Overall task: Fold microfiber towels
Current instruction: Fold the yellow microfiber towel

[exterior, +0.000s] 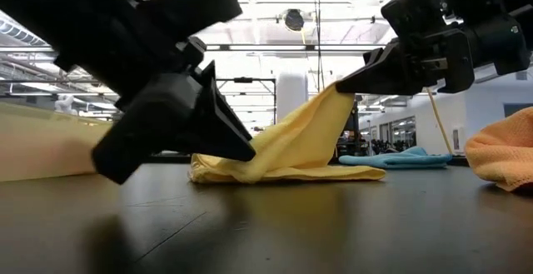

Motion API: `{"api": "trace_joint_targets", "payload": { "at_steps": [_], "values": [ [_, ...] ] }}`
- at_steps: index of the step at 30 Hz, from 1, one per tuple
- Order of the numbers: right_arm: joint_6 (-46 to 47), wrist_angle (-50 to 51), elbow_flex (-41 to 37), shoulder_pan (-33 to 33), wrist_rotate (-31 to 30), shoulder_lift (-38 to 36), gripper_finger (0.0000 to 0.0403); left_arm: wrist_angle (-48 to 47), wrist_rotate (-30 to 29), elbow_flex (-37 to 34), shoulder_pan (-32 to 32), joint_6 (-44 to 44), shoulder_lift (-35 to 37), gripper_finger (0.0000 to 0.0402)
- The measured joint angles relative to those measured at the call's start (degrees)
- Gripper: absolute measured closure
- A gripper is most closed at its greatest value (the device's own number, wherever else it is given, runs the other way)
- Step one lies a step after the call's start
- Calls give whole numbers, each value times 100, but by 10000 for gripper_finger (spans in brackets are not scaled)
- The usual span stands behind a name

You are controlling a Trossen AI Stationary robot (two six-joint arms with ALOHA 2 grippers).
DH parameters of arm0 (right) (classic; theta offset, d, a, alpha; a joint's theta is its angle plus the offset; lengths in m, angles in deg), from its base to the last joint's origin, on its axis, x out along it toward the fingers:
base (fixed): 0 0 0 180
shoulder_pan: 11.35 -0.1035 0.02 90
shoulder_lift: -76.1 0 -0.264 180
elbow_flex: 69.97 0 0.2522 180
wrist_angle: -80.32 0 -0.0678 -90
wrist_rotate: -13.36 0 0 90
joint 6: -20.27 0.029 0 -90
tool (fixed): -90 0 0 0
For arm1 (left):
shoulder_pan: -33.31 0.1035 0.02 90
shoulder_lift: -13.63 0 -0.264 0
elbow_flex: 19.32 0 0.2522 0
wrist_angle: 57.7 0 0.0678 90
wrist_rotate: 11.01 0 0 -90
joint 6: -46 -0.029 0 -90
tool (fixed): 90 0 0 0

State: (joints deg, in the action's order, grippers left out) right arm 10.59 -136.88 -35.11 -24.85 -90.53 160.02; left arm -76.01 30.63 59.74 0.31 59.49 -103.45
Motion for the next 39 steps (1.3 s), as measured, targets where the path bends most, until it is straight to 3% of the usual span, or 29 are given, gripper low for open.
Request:
{"api": "trace_joint_targets", "payload": {
  "at_steps": [10, 15, 24, 30, 39],
  "values": [
    [0, 4, 0, 0, 2, 0, 402, -26, 963, 0, 337, -39, 2, 387],
    [73, 13, 0, 0, 1, 0, 402, -254, 1084, 0, 344, -64, 192, 396],
    [149, -216, 0, 2, -10, 0, 402, -1682, 897, 2, 434, 164, 1124, 399],
    [39, -476, 2, 67, -821, -4, 403, -2776, 513, 2, 708, 83, 1562, 398],
    [-180, -718, 2, 587, -857, -4, 403, -3144, -15, 2, 1381, -553, 1679, 399]
  ]
}}
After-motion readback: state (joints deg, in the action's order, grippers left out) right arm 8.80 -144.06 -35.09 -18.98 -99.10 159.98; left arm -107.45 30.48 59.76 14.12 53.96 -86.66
